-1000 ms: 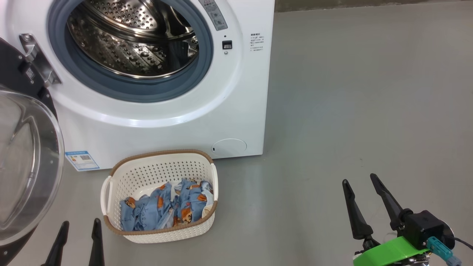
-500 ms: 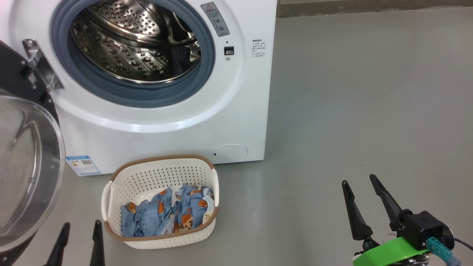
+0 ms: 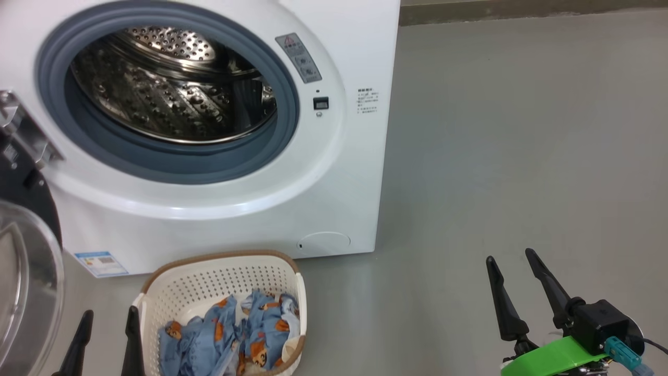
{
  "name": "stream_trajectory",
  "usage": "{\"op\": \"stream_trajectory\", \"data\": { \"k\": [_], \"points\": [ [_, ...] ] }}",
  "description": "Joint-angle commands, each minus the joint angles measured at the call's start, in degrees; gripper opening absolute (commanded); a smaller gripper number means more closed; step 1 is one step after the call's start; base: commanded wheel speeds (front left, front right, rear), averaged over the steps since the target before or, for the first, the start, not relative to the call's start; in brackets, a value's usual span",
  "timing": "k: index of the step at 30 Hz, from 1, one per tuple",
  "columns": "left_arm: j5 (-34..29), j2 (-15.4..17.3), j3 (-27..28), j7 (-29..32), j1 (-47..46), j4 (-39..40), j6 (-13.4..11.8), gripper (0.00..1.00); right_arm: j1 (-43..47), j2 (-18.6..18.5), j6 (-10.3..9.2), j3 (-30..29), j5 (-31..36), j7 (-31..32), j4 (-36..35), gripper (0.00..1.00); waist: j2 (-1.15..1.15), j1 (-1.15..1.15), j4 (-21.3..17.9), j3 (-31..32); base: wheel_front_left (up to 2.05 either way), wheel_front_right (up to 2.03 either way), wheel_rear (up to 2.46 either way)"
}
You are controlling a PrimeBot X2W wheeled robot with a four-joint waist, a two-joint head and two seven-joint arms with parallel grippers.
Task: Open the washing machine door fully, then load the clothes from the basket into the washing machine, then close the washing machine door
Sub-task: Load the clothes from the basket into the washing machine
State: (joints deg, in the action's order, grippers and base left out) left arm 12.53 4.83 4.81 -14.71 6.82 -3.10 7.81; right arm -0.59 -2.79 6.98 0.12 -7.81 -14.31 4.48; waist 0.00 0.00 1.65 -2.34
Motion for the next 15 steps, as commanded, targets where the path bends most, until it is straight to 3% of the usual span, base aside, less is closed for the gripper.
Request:
{"op": "stream_trajectory", "data": {
  "k": [1, 6, 15],
  "points": [
    [-0.1, 0.5, 2.2, -0.3, -1.8, 1.5, -0.3, 1.00, -1.2, -0.1, 0.51, 1.3, -0.6, -0.7, -1.3, 1.00, 0.00, 0.00, 0.0, -0.2, 1.08, -1.08, 0.00],
    [0.4, 0.3, 2.4, -0.3, -2.1, 1.2, -0.3, 1.00, -1.4, -0.1, 0.51, 1.5, -0.7, -0.7, -1.1, 1.00, 0.00, 0.00, 0.0, -0.6, 0.67, -0.67, 0.00],
    [1.6, 0.3, 1.9, -0.3, -2.3, 0.5, -0.3, 1.00, -1.7, -0.1, 0.51, 1.5, -1.1, -0.7, -0.7, 1.00, 0.00, 0.00, -0.2, -1.0, 0.04, -0.04, 0.00]
  ]
}}
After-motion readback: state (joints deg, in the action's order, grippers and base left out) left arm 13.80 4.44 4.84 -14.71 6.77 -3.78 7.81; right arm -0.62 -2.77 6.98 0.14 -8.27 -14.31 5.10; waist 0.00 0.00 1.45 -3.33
